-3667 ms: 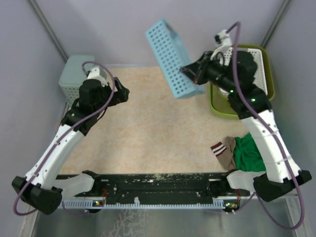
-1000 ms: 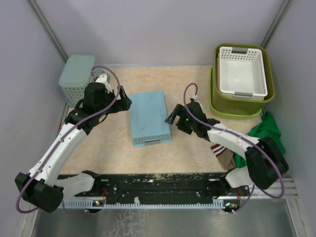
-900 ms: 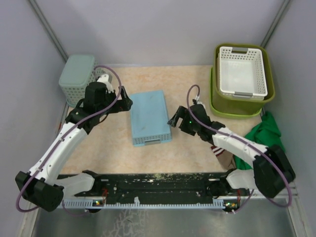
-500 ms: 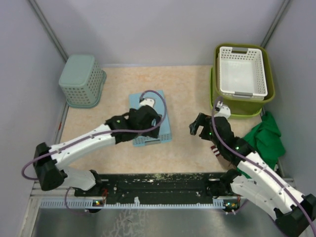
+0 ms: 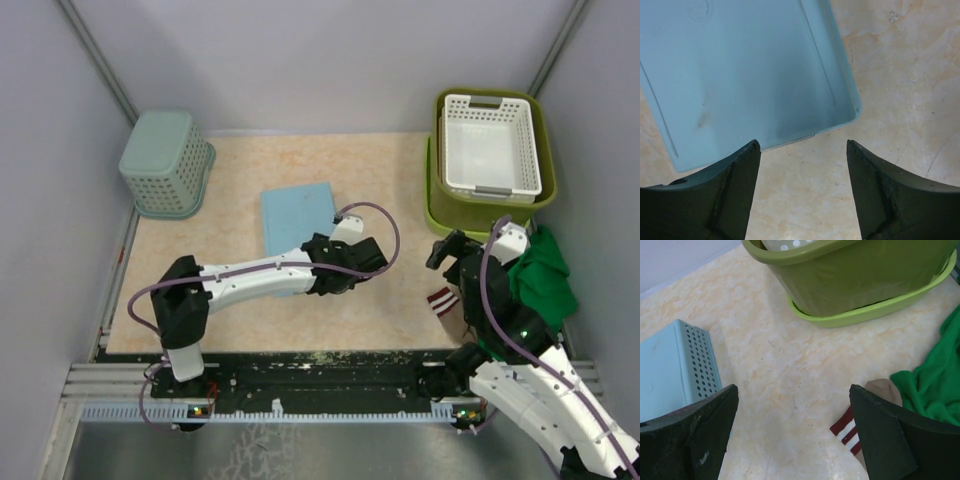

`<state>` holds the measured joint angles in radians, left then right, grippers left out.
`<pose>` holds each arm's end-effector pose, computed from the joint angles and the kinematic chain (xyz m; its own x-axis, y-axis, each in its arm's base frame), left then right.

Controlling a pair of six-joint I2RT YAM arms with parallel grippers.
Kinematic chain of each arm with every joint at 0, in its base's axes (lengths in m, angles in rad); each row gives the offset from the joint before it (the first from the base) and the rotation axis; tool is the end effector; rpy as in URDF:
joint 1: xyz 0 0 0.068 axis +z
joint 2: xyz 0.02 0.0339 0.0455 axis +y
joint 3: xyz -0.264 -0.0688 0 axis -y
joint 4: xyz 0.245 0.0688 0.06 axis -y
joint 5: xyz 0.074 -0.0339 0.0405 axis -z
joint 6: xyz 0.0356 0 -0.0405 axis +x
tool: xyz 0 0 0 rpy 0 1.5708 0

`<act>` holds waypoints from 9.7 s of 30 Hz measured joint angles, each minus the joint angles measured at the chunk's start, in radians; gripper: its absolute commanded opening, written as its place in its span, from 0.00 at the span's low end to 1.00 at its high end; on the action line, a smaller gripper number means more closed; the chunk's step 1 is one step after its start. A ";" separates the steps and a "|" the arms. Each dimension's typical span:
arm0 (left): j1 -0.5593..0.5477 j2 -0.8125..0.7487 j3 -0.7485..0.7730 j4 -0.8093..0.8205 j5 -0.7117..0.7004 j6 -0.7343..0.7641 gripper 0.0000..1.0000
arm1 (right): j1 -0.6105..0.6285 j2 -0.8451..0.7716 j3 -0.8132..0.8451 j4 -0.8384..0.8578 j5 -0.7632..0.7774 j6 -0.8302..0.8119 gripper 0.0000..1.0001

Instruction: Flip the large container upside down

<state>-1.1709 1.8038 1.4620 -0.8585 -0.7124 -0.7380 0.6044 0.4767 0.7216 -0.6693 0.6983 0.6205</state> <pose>0.1649 -0.3303 0.2507 -0.6755 0.2903 -0.6778 0.2034 0.9569 0.2072 0.0960 0.0385 0.3105 -0.2484 0.3697 -0.8953 0.2351 0.9197 0.3145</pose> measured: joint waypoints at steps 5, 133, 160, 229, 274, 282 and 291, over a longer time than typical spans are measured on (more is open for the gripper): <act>0.034 0.044 -0.011 0.058 -0.009 0.009 0.68 | 0.000 -0.019 0.000 -0.024 0.033 -0.001 0.92; 0.851 0.285 0.213 0.415 0.529 0.449 0.89 | 0.000 -0.037 0.001 -0.034 -0.034 0.034 0.90; 0.521 -0.274 -0.233 0.439 0.811 0.388 1.00 | -0.557 0.999 1.016 -0.039 -0.519 -0.402 0.68; 0.964 -0.883 -0.328 0.307 0.560 0.164 1.00 | 0.000 1.007 0.333 1.011 -1.112 0.484 0.00; 0.951 -0.719 -0.417 0.432 1.031 0.307 1.00 | -0.079 0.567 -0.130 0.700 -0.708 0.428 0.89; 0.929 -0.707 -0.418 0.433 1.031 0.327 1.00 | -0.051 0.530 -0.074 0.451 -0.655 0.214 0.90; 0.842 -0.653 -0.415 0.424 1.012 0.352 1.00 | -0.020 0.434 -0.073 0.302 -0.644 0.050 0.92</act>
<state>-0.3286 1.1503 1.0466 -0.4347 0.3000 -0.3862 0.5842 0.9108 0.6483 -0.3672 0.0544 0.6708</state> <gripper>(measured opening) 0.998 0.911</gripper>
